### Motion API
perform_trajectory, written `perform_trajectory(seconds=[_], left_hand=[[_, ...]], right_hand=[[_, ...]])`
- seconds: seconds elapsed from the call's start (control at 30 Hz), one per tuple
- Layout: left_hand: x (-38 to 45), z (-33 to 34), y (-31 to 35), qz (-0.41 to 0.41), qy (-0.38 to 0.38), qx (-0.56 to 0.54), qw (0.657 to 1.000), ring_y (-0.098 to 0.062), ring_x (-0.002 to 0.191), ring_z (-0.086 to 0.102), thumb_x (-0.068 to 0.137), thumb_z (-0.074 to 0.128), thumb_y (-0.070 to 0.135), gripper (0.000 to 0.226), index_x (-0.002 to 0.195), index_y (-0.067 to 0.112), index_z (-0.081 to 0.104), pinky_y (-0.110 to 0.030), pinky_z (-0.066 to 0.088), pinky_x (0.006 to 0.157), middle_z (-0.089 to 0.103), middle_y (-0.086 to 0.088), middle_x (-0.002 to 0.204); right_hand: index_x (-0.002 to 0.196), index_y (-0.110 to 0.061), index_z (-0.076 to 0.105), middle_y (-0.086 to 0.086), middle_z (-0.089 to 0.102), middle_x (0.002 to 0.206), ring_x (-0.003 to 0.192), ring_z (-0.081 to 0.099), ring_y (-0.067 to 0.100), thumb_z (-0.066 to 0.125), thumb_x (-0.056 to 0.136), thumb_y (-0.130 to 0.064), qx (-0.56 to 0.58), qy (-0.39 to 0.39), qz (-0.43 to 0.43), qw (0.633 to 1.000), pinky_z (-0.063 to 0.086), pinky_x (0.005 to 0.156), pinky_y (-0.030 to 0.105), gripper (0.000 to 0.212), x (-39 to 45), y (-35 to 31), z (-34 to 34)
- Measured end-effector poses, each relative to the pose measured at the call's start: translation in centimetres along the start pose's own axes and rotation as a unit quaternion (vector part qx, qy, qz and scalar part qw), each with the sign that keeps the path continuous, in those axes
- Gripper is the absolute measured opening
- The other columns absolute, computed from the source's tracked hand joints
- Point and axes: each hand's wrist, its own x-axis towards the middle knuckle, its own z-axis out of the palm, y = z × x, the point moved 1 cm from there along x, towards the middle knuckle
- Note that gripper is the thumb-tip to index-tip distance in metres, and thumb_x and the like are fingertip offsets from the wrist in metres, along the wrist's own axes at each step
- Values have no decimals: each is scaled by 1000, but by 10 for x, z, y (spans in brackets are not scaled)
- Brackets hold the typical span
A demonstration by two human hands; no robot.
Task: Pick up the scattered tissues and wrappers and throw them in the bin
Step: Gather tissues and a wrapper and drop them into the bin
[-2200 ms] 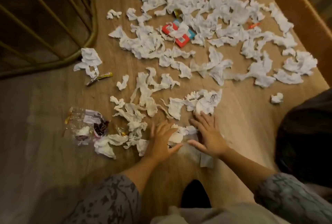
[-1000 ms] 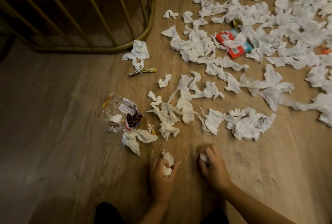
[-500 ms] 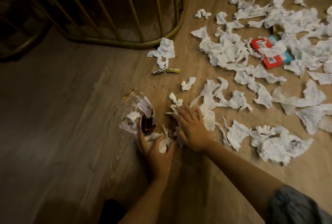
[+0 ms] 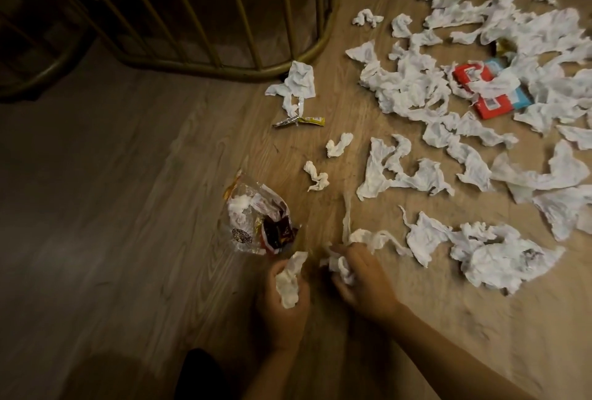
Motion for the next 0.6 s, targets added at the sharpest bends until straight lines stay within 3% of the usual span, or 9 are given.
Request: perform_trajectory(seconds=[0.07,0.17,0.3,0.37,0.4,0.43,0.47,0.5,0.6], left_hand=[[9,-9,17,71,22,-24,997,-3,95,59,81,62,24,28,108,18,66,-18,51,80,63,-1,100],[42,-20,31,129,66,-20,989,-19,88,57,79,67,19,13,87,9,72,-13,47,73,54,-7,99],[91,-18,46,70,31,18,997,-20,129,41,73,82,17,16,71,10,67,-20,38,101,49,-8,132],[111,-12,36,-17,-12,3,1000,-16,119,40,75,83,24,24,68,6,67,-9,25,105,49,7,118],[121,-7,26,-63,-41,9,997,-19,121,41,74,82,38,31,67,11,67,-14,25,111,48,8,113],[129,-1,11,-85,-68,42,993,-28,136,33,69,79,56,37,66,21,67,-33,15,121,48,4,123],[132,5,-2,-91,-92,88,988,-32,146,12,62,74,69,42,68,28,66,-43,-5,121,39,-2,140],[130,9,-10,-83,-112,121,983,-32,148,1,55,70,77,54,77,28,68,-45,-7,119,29,-3,149],[123,16,-12,-26,-160,144,976,-27,148,5,42,52,96,108,122,23,60,-59,8,117,22,0,156]], right_hand=[[122,-24,51,1,59,97,83,52,8,57,83,-34,24,42,-2,999,42,70,13,41,2,-11,-6],[115,-15,61,4,57,102,87,53,13,55,85,-29,30,121,-8,992,46,71,19,34,20,-21,-14],[118,-13,64,7,54,124,112,46,11,50,84,-25,1,108,28,994,48,89,30,38,48,-14,-19],[130,-19,56,4,47,141,130,38,18,54,85,-19,-65,60,42,995,37,106,48,46,54,1,-15],[137,-22,51,2,41,149,138,31,20,57,85,-17,-105,34,48,993,26,111,57,52,53,10,-12],[142,-25,44,1,35,154,144,24,22,57,87,-19,-142,14,48,989,16,114,62,58,51,18,-10],[146,-27,39,1,28,158,147,17,24,53,89,-25,-171,1,44,984,9,114,65,59,47,23,-8],[148,-28,36,0,24,159,149,14,24,47,92,-31,-189,-8,40,981,6,114,67,57,42,26,-7],[146,-27,39,-2,26,159,150,11,24,33,97,-45,-221,-22,41,974,5,114,67,53,27,23,-4]])
